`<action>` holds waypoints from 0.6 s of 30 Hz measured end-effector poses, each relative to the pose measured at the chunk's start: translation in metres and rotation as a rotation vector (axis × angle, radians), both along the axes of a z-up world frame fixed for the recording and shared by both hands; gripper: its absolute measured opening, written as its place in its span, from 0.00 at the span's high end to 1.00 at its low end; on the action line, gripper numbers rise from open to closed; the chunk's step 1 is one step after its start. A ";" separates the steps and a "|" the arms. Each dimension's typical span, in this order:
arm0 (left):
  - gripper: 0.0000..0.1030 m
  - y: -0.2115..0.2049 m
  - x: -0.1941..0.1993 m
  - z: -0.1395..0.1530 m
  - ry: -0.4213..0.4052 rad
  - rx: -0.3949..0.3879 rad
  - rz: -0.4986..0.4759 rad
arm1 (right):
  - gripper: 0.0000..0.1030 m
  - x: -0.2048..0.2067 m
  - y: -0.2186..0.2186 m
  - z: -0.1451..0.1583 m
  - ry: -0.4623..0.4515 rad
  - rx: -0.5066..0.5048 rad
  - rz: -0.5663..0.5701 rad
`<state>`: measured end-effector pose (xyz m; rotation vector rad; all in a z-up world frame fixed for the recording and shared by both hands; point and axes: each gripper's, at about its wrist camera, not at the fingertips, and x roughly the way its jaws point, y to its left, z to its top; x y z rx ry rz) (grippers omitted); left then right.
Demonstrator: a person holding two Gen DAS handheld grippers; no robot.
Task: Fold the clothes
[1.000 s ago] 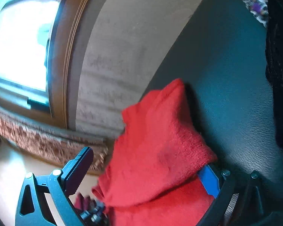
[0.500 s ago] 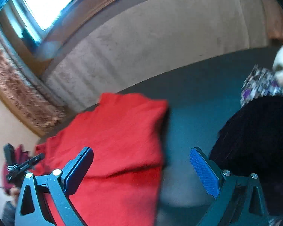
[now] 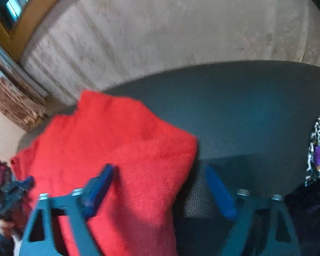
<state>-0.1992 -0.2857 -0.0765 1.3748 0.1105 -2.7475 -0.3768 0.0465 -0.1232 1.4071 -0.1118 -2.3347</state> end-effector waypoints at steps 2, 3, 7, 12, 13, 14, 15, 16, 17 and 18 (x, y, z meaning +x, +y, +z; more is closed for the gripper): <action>0.96 0.002 0.003 0.009 0.070 0.005 0.025 | 0.57 0.003 -0.005 0.002 0.026 0.019 0.006; 0.96 0.002 0.002 0.016 0.110 0.007 0.042 | 0.76 0.005 -0.004 0.007 0.039 -0.011 0.012; 0.96 0.005 -0.015 0.025 0.146 -0.037 0.090 | 0.78 0.009 0.010 0.026 0.134 -0.006 -0.047; 0.93 -0.007 -0.038 -0.005 0.018 -0.059 0.182 | 0.77 0.003 0.021 0.013 0.112 0.035 -0.109; 0.91 -0.012 -0.036 -0.009 0.010 -0.027 0.205 | 0.75 0.005 0.025 0.014 0.115 0.022 -0.121; 0.86 -0.016 -0.031 -0.009 0.026 0.005 0.222 | 0.73 0.006 0.028 0.015 0.119 0.009 -0.133; 0.82 -0.019 -0.025 -0.006 0.042 0.023 0.238 | 0.66 0.007 0.032 0.016 0.122 -0.003 -0.146; 0.81 -0.021 -0.020 -0.004 0.055 0.038 0.253 | 0.57 0.009 0.036 0.017 0.126 -0.016 -0.158; 0.81 -0.021 -0.013 0.000 0.076 0.039 0.272 | 0.53 0.010 0.039 0.018 0.129 -0.028 -0.170; 0.81 -0.021 -0.005 0.006 0.100 0.035 0.292 | 0.47 0.012 0.043 0.019 0.133 -0.041 -0.182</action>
